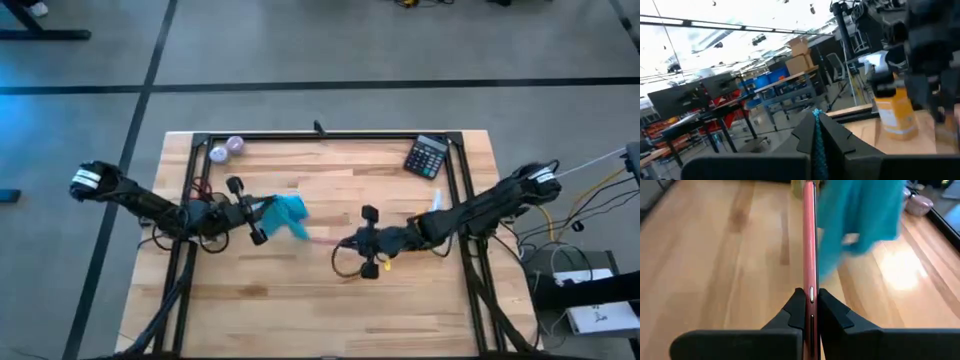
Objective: Apply microfiber cloth
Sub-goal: Wipe the pink cellphone with the blue microfiber cloth
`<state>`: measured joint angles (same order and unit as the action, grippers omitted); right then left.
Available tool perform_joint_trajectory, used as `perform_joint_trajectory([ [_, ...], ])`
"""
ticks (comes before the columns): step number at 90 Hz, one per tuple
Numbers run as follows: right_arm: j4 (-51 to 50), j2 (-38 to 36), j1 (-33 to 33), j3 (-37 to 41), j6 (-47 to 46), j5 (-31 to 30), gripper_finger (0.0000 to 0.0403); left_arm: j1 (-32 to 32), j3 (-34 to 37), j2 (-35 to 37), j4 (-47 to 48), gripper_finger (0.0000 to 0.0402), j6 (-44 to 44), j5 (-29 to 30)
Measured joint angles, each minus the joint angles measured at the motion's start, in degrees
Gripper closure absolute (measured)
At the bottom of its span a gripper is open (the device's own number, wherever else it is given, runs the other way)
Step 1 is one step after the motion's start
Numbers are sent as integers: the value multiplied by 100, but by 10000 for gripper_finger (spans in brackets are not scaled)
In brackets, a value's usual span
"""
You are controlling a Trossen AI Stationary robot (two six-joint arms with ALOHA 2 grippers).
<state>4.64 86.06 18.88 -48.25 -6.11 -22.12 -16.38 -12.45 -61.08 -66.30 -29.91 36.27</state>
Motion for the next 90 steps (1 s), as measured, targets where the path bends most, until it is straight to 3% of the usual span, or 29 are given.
perform_joint_trajectory([
  [10, 90, 509, 70, -60, -72, -106, 394, -344, -372, 225, 922, 401, 57, -15],
  [24, -473, 1085, 161, -545, -90, -441, 394, -1084, -1233, 762, 3430, 401, 718, -213],
  [45, -1506, 1816, 118, -1372, -166, -977, 394, -2040, -2502, 1118, 6506, 401, 2302, -1651],
  [59, -1744, 2269, 86, -1829, -37, -1105, 394, -2602, -2967, 1154, 8464, 401, 4033, -2430],
  [68, -1743, 2528, 52, -2118, 126, -1124, 394, -2949, -2953, 1090, 8911, 401, 5098, -3020],
  [90, -1778, 2925, -18, -2567, 25, -1194, 388, -3707, -2739, 1050, 9943, 401, 7599, -3336],
])
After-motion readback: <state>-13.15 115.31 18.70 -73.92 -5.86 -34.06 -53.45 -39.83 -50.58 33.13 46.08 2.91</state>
